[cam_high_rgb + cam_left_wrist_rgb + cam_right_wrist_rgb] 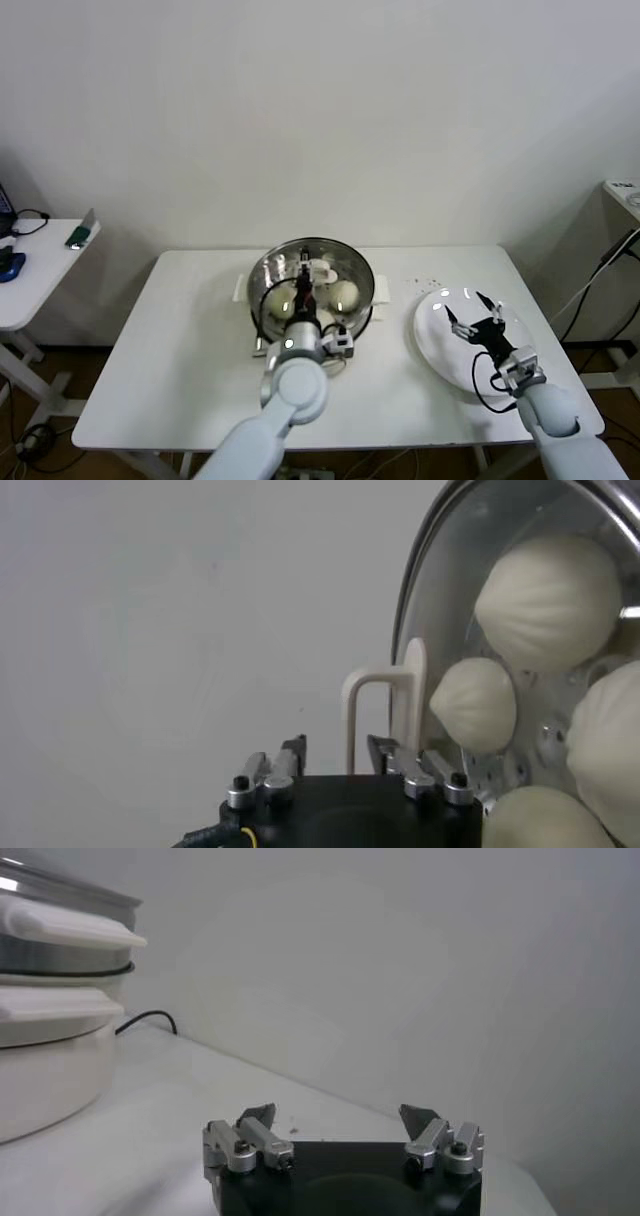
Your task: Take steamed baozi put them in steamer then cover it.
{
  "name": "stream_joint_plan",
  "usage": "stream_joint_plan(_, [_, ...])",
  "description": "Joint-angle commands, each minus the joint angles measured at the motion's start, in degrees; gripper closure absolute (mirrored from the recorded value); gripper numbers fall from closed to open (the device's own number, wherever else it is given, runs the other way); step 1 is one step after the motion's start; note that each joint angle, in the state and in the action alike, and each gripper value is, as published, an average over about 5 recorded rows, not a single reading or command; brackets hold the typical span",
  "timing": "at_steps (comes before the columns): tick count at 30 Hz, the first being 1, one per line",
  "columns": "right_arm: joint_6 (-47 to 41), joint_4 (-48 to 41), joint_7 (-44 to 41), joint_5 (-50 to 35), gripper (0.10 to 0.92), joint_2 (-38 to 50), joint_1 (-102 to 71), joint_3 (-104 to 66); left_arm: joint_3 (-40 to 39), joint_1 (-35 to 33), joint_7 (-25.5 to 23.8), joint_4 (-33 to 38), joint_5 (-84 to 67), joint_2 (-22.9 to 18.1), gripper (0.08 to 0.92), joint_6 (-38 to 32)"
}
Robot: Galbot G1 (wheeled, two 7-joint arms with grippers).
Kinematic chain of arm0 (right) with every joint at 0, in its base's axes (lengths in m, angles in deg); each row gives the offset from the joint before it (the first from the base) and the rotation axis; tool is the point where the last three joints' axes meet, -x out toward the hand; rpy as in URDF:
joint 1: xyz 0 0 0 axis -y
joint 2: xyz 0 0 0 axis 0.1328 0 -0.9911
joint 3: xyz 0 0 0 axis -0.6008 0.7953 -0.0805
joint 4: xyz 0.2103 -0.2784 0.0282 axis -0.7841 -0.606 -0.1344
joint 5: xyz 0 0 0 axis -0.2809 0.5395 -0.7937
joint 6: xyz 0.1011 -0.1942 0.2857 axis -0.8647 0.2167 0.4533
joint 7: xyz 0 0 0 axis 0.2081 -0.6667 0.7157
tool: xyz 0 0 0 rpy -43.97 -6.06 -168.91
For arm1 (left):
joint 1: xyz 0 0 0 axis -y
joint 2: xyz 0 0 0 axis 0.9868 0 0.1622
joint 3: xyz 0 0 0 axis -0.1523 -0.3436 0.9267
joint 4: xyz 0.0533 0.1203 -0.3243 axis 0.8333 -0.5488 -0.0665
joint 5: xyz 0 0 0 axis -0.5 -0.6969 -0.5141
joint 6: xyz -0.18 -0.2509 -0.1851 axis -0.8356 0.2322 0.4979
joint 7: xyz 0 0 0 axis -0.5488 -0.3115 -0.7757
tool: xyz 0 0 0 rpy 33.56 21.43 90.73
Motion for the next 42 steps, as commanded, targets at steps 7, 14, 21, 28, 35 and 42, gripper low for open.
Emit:
stream_joint_plan(7, [-3.69,0.94,0.01,-0.82,0.203,0.42,-0.10,-0.04,-0.06,-2.93,-1.94,11.03,-7.37,5.48,0.291,1.48])
stream_joint_plan(14, [-8.68,2.11,0.29,0.74,0.203,0.90,-0.15,-0.22,0.91,-6.16,-2.17,17.39,-10.36,8.20,0.179,1.76])
stream_joint_plan(21, [-8.94,2.20,0.03,0.73,0.203,0.69,0.07,-0.32,5.89,-10.57,-1.20,23.59,-13.82,11.42,0.177,0.88])
stream_joint_plan(28, [-8.83,3.03,0.08,0.19,0.203,0.58,-0.09,-0.08,14.56,-15.68,9.55,27.57,-27.85,15.08,0.177,-2.23])
stream_joint_plan(35, [-7.78,4.38,-0.07,0.06,0.203,0.29,-0.63,-0.23,31.35,-23.61,23.46,26.06,-55.03,14.06,0.177,-17.82])
stream_joint_plan(42, [-6.88,5.55,-0.07,-0.73,0.203,-0.01,-1.64,-1.26,46.88,-35.52,29.50,22.55,-76.38,10.24,0.177,-33.77])
